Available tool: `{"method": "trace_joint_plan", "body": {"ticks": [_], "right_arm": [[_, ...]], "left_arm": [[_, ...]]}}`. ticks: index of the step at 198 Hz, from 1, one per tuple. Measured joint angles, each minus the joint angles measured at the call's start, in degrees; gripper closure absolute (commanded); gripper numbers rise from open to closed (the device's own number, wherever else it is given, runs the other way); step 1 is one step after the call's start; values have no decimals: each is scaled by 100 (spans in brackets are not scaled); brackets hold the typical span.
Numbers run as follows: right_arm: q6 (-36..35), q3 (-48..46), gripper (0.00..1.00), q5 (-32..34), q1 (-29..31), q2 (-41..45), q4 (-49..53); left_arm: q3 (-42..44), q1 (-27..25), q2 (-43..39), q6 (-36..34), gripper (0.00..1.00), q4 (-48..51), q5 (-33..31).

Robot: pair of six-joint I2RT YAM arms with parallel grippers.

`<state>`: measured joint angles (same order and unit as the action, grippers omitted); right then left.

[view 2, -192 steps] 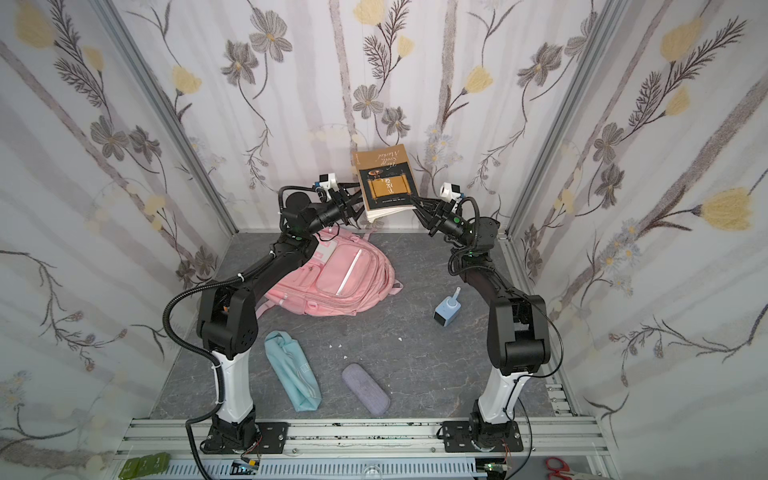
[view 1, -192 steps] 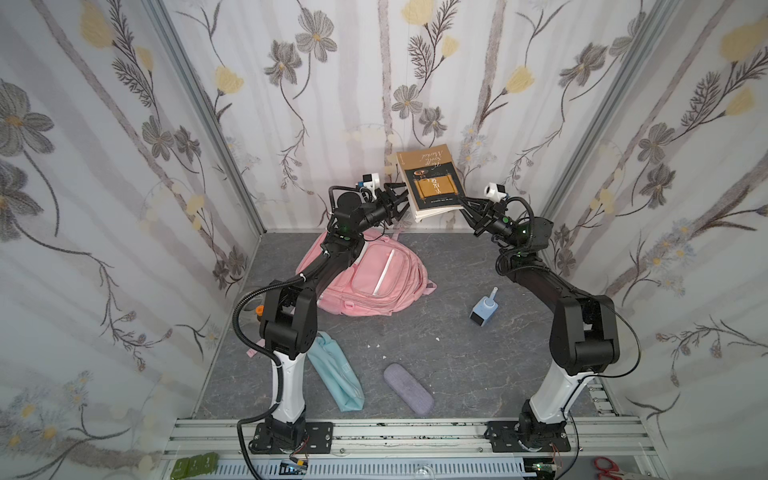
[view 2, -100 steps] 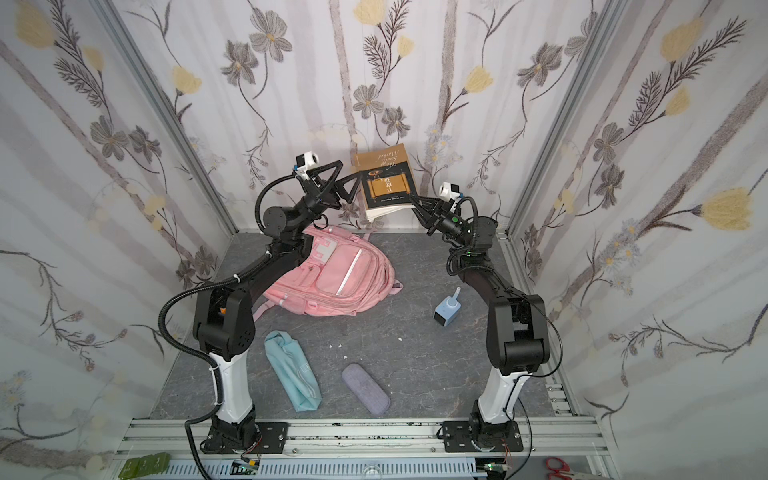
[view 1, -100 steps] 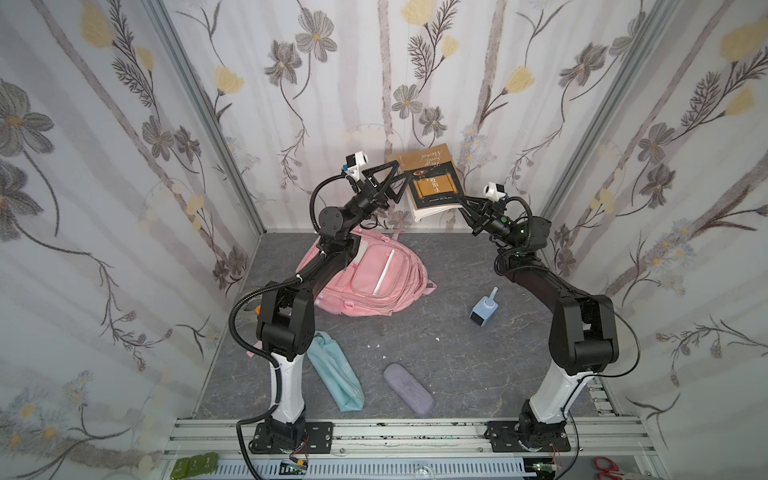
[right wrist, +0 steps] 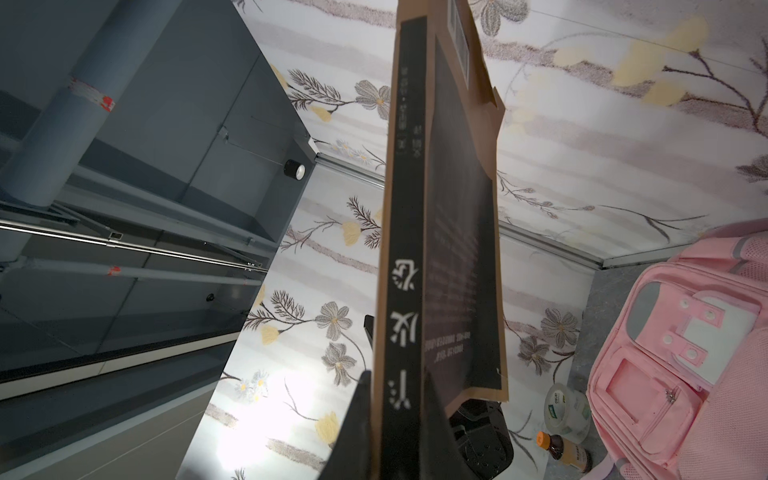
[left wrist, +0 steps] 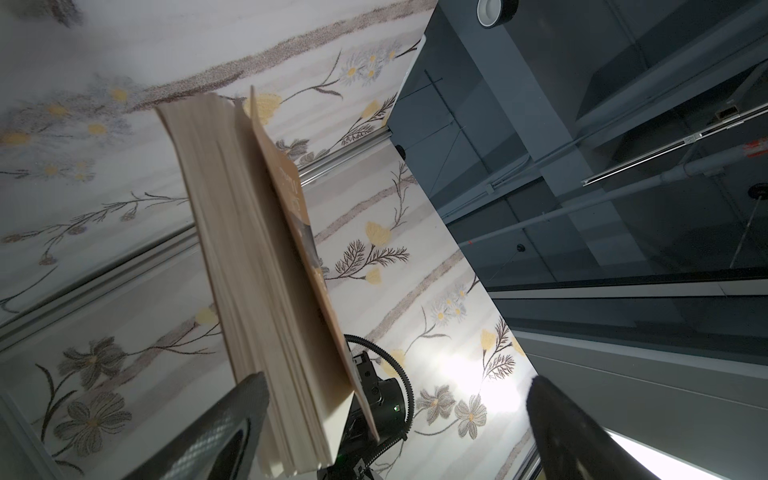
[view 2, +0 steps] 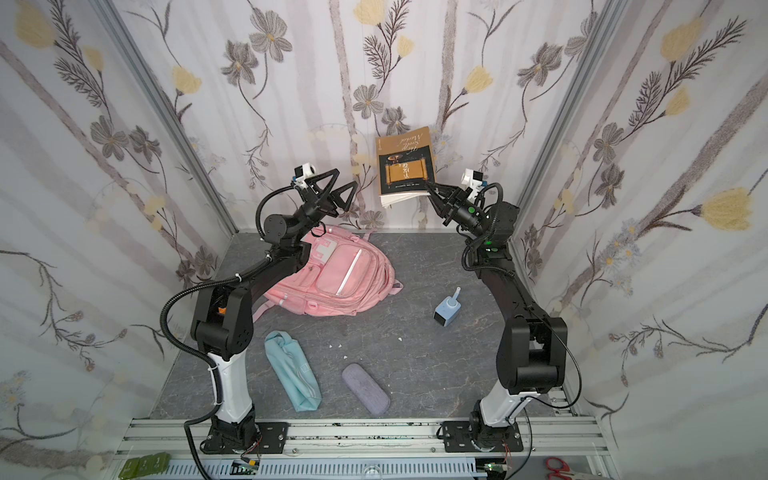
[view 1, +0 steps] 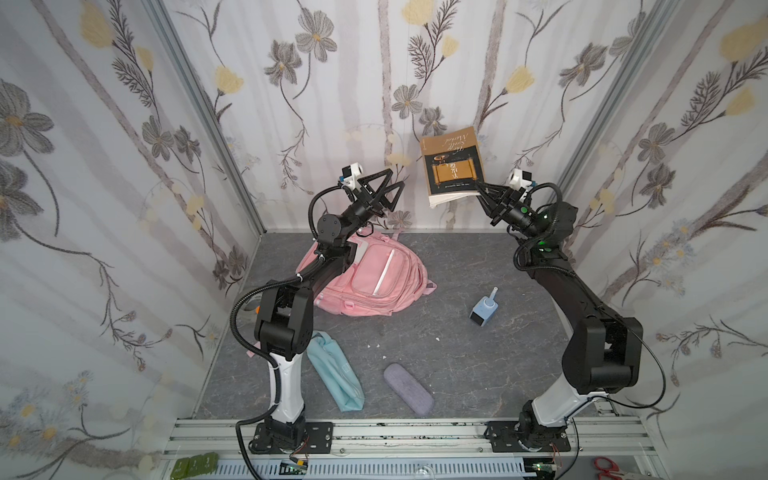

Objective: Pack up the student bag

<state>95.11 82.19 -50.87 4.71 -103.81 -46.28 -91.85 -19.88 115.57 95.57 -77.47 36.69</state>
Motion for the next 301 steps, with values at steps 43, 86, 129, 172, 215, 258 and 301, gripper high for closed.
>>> {"method": "trace_joint_plan", "body": {"ticks": [43,86,129,172,215,258,301], "right_arm": [[-332,704,100,-190,509,-297,680],[-348,866,100,-328,632,-503,750],[-254,1084,100,-420,636,-505,721],[-153,1274,100,-492,649,-503,636],[-90,1255,100,-566,730,-560,470],[-68,901,100,-645,743,-627,461],[-424,601,100,-739,664,-610,785]], "left_arm": [[-2,-59,22,-42,0,20,-2],[35,-70,20,-22,0,24,63],[74,-79,20,-68,0,61,68],[136,-107,31,-109,0,181,72],[133,-170,68,-105,0,120,61],[57,-192,52,-85,15,-2,63],[44,-199,35,-87,81,46,116]]}}
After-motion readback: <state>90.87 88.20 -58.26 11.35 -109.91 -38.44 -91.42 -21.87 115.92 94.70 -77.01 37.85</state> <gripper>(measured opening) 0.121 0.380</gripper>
